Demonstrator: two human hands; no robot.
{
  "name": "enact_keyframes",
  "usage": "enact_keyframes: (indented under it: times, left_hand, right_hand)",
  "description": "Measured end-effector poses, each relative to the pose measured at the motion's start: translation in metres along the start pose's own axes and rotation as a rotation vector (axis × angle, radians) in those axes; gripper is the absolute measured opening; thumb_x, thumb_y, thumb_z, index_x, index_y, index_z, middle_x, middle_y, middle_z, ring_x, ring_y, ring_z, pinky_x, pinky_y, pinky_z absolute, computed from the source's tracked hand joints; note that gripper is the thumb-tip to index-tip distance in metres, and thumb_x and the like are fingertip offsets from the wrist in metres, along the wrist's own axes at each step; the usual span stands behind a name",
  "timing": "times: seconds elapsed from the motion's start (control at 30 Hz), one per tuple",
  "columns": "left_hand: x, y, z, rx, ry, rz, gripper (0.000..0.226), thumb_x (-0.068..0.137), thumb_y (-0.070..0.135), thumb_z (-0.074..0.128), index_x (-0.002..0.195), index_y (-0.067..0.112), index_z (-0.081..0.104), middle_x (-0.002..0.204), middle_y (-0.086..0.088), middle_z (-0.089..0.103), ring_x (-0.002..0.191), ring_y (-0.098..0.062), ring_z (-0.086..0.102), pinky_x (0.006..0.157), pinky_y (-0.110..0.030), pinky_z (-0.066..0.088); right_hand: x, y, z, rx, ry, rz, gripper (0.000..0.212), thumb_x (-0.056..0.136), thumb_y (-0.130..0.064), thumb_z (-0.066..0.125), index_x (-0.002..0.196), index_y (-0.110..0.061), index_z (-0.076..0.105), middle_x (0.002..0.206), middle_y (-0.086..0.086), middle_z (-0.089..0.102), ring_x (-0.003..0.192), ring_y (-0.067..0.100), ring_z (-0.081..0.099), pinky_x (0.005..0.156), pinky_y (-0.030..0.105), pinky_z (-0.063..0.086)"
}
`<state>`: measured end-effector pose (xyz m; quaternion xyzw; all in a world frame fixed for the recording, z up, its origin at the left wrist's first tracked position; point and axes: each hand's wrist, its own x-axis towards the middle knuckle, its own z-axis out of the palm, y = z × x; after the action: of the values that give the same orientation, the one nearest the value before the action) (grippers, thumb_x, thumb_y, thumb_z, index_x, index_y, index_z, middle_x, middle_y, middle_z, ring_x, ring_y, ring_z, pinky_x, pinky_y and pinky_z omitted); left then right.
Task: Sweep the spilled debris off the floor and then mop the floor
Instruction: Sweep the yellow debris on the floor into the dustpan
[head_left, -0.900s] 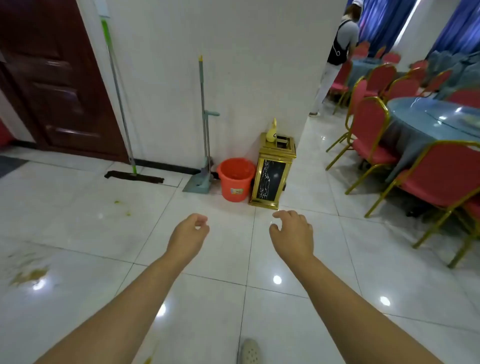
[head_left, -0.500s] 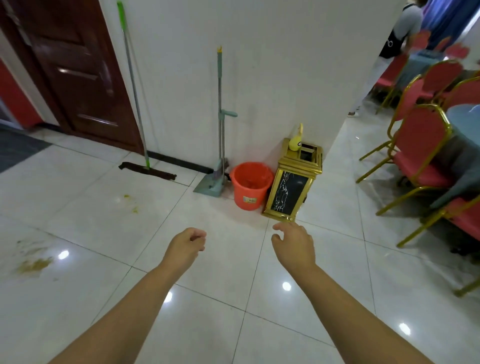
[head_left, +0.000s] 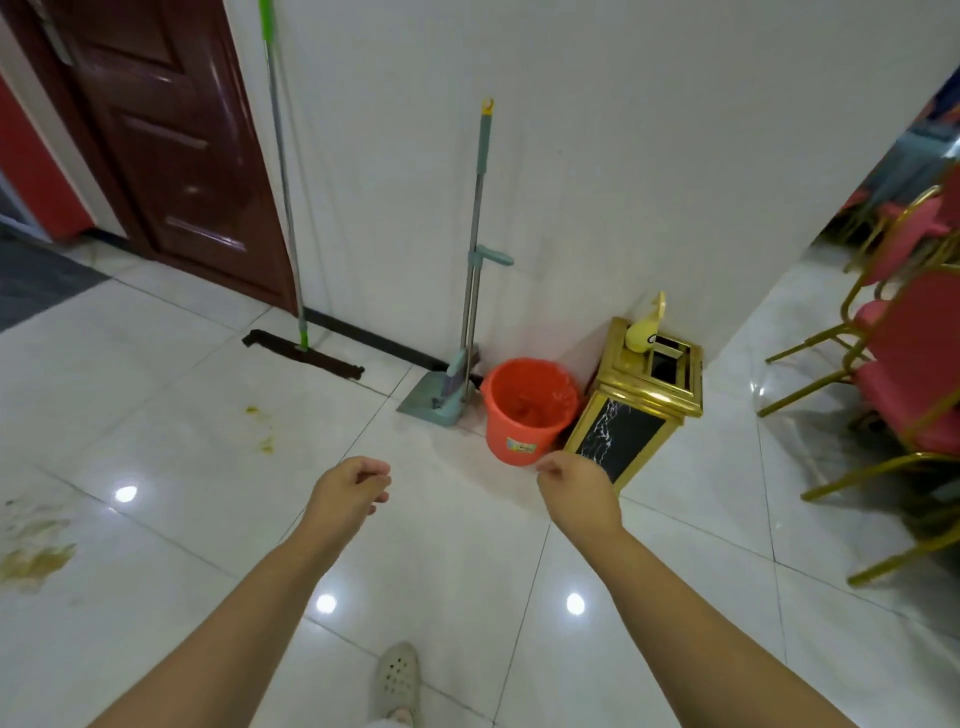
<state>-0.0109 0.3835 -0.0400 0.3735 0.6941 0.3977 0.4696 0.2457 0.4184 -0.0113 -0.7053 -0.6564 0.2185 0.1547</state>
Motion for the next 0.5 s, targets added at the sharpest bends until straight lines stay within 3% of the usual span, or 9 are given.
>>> enact_keyframes:
  times: [0.13, 0.3, 0.5]
  left_hand:
    - [0.072, 0.03, -0.015, 0.02, 0.011, 0.001, 0.011, 0.091, 0.005, 0.057, 0.093, 0.014, 0.063, 0.089, -0.006, 0.065, 0.083, -0.02, 0.063, 0.066, -0.023, 0.05]
    - [0.151, 0.061, -0.019, 0.099, 0.027, 0.011, 0.009, 0.088, 0.011, 0.06, 0.081, 0.017, 0.062, 0.079, -0.005, 0.064, 0.07, -0.016, 0.059, 0.057, -0.02, 0.046]
    - [0.22, 0.084, -0.005, 0.122, 0.012, 0.024, 0.011, 0.089, 0.02, 0.06, 0.078, 0.017, 0.061, 0.076, -0.003, 0.063, 0.067, -0.012, 0.058, 0.053, -0.018, 0.044]
  right_hand:
    - [0.068, -0.031, 0.002, 0.066, -0.006, 0.089, 0.022, 0.092, -0.02, 0.051, 0.101, -0.017, 0.072, 0.098, -0.001, 0.071, 0.089, 0.018, 0.064, 0.077, 0.03, 0.052]
    - [0.136, -0.063, 0.011, 0.09, 0.026, 0.098, 0.019, 0.093, -0.019, 0.054, 0.101, -0.022, 0.07, 0.096, -0.005, 0.069, 0.083, 0.015, 0.064, 0.075, 0.035, 0.058]
    - [0.206, -0.079, 0.016, 0.118, 0.027, 0.12, 0.023, 0.094, -0.024, 0.051, 0.103, -0.025, 0.072, 0.1, -0.009, 0.069, 0.084, 0.012, 0.062, 0.075, 0.036, 0.058]
